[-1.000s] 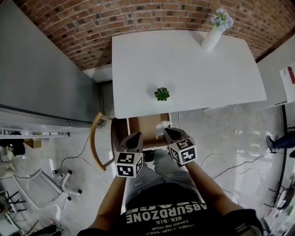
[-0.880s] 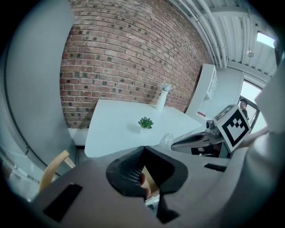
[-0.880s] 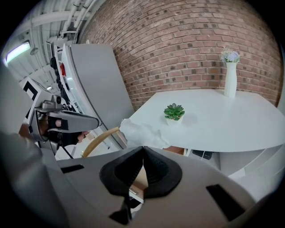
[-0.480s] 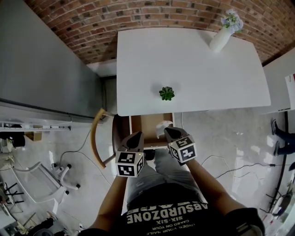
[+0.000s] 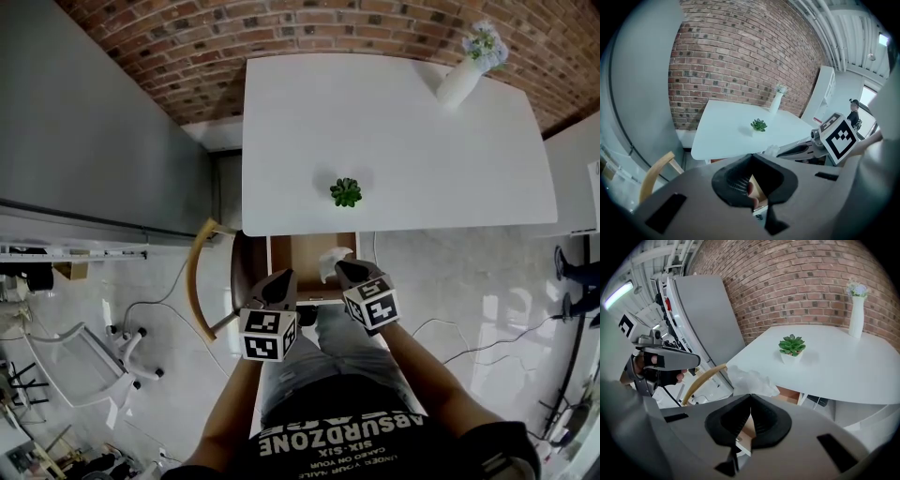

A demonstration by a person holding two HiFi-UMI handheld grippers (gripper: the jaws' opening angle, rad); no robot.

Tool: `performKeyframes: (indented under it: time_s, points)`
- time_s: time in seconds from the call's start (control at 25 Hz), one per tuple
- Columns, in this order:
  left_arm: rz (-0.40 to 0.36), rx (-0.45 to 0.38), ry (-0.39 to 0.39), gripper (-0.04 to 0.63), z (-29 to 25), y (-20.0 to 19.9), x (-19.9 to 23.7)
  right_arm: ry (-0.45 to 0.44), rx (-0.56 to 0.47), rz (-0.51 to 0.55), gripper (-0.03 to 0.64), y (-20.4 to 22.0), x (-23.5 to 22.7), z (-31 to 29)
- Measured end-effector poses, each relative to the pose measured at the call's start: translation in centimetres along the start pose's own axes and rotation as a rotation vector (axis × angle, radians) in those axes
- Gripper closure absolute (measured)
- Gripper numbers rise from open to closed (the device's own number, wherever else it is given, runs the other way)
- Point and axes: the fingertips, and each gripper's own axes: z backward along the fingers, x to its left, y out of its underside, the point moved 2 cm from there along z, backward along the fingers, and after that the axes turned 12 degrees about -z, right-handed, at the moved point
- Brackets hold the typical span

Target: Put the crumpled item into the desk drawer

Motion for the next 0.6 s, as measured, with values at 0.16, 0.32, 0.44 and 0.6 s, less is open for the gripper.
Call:
performKeyframes:
  time_s: [0.16,0.32,0.44,0.6]
  points:
    - [0.005,0.003,-0.012,0.589,-0.1,-0.1,0.3,-0.004,0.02,0.011,0.618,0.2,-0.2,-0.8]
    - [0.008,0.007,-0.018,0.589,-0.2,-0.1,0.1,-0.012,0.043,0.025,0.618,0.5,-0.4,-1.5]
    - [0.005,0.016,-0.017,0.589,-0.5,0.0,0.0,-0.016,0.061,0.035,0.618,0.7,-0.6,-2.1]
    - [0.007,0.026,-0.015,0.589,-0.8,0.1,-0.1,-0.023,0.082,0.05,0.618,0.9,-0.6,-2.9]
